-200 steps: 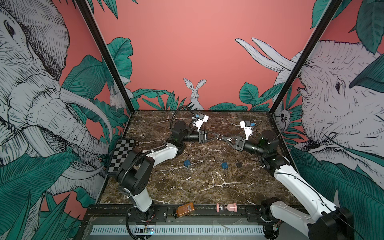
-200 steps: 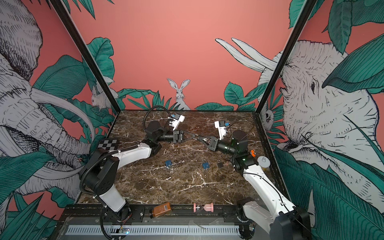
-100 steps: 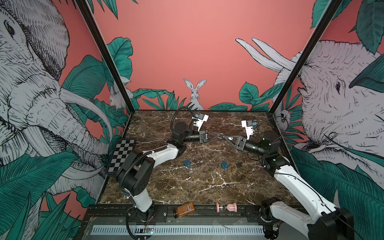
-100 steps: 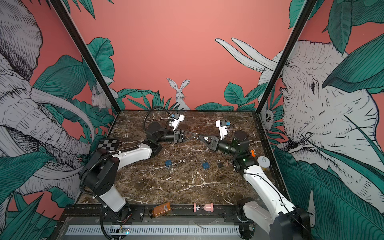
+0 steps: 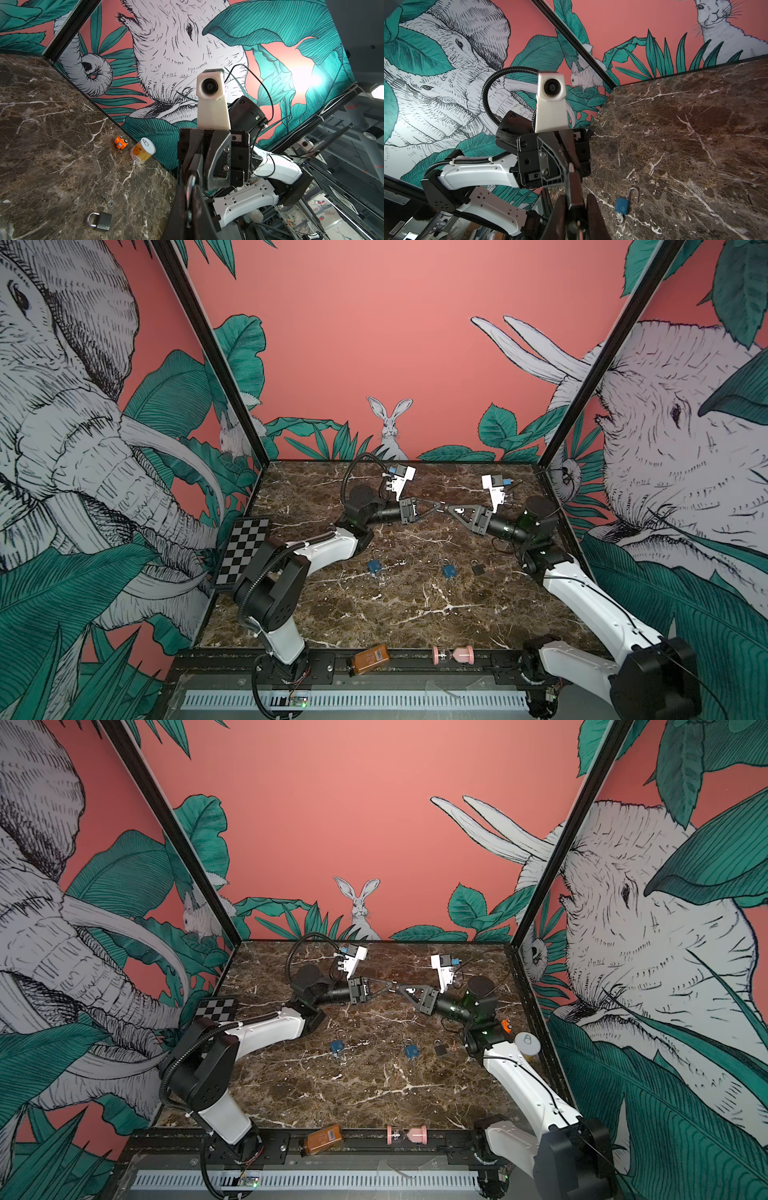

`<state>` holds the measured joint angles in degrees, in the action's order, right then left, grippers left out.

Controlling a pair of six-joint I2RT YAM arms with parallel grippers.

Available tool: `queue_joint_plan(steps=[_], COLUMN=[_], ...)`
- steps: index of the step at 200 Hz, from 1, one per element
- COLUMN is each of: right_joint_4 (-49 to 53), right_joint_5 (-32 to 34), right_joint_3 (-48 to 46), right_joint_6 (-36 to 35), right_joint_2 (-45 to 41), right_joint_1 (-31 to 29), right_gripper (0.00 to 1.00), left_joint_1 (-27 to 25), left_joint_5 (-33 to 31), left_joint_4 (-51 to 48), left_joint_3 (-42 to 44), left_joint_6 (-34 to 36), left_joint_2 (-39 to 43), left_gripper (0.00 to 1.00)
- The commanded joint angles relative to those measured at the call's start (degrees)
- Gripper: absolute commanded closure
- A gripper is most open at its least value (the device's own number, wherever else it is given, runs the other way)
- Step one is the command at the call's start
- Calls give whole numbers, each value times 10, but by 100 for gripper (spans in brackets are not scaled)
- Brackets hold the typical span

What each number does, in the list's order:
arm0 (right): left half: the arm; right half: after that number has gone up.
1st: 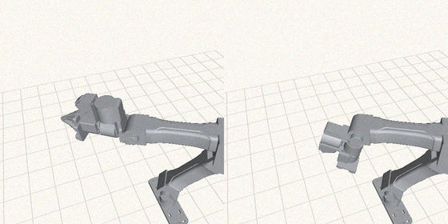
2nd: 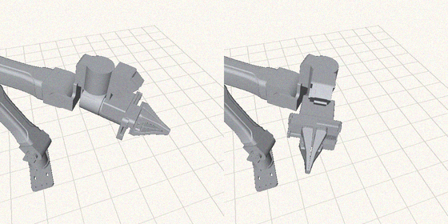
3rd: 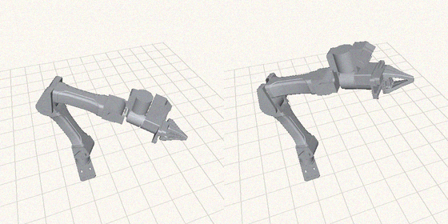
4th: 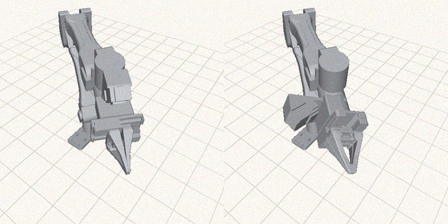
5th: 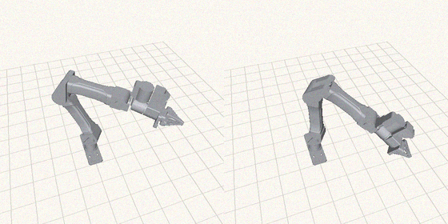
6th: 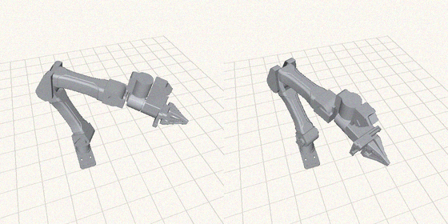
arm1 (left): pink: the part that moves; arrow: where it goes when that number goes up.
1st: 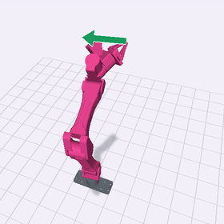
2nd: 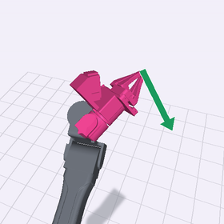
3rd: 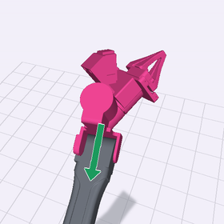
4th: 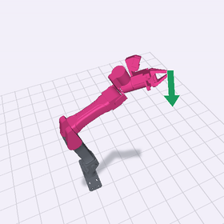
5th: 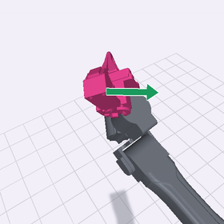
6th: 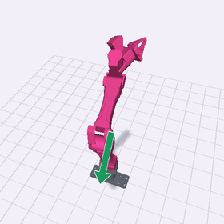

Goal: Lock with the key

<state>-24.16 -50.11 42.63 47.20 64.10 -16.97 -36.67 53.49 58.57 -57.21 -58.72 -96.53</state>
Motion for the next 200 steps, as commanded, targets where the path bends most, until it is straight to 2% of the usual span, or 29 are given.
queue_joint_plan(steps=[1, 141, 173, 200], right_joint_4=[-38, -48, -53, -63], right_joint_5=[23, 27, 25, 25], right_joint_3=[9, 26, 33, 36], right_joint_6=[17, 9, 5, 7], right_joint_2=[29, 91, 111, 130], right_joint_1=[-14, -54, -72, -96], right_gripper=[100, 100, 100, 100], left_joint_1=[-70, -107, -116, -117], left_joint_5=[85, 119, 123, 127], left_joint_4=[53, 18, -18, -2], left_joint_3=[-11, -35, -40, -42], left_joint_6=[9, 36, 64, 58], left_joint_2=[10, 3, 5, -1], left_gripper=[100, 100, 100, 100])
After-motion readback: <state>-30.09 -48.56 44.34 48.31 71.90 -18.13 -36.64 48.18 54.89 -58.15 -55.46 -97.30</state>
